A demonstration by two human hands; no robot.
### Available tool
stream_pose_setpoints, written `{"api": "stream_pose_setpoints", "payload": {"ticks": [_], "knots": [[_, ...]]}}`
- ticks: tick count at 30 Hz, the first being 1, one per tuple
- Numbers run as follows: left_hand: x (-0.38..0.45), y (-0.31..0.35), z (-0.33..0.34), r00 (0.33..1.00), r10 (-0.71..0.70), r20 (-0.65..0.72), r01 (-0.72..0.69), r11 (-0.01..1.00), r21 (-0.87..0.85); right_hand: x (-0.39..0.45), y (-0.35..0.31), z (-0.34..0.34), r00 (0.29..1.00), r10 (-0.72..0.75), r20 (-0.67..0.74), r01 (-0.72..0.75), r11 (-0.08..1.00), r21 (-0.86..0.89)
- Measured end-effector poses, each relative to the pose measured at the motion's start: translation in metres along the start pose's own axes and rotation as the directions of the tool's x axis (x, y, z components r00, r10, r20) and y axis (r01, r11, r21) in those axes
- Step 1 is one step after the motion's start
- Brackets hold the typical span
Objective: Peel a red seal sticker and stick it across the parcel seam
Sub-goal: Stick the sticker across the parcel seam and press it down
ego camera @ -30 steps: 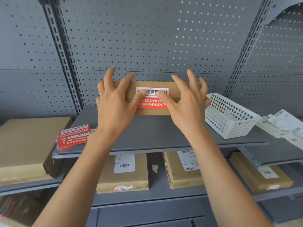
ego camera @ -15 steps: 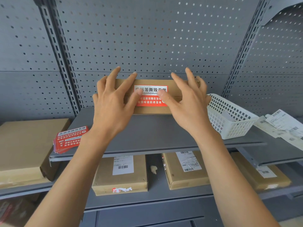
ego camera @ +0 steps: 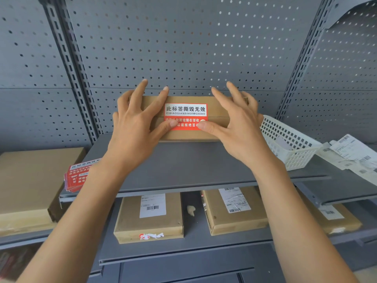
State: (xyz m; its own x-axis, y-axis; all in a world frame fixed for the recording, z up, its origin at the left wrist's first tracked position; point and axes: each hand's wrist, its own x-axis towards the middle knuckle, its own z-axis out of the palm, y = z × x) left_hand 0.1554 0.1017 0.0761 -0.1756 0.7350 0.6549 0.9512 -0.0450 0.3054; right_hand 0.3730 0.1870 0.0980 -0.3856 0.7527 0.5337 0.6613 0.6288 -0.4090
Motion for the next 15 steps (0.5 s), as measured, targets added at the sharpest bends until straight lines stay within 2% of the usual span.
{"api": "stream_pose_setpoints", "payload": {"ticks": [6, 11, 15], "knots": [[-0.001, -0.01, -0.006, 0.996, 0.076, 0.038, -0.073, 0.994, -0.076, 0.003, 0.009, -0.011, 0.998, -0.014, 0.069, 0.009, 0.997, 0.077], [-0.003, -0.004, -0.005, 0.998, 0.055, 0.014, -0.053, 0.994, -0.1, -0.001, 0.005, -0.009, 0.997, -0.013, 0.07, 0.01, 0.999, 0.041], [-0.003, 0.002, 0.0, 0.999, 0.021, -0.039, -0.024, 0.997, -0.073, -0.004, -0.007, 0.002, 1.0, 0.002, 0.017, 0.0, 0.997, -0.083]]}}
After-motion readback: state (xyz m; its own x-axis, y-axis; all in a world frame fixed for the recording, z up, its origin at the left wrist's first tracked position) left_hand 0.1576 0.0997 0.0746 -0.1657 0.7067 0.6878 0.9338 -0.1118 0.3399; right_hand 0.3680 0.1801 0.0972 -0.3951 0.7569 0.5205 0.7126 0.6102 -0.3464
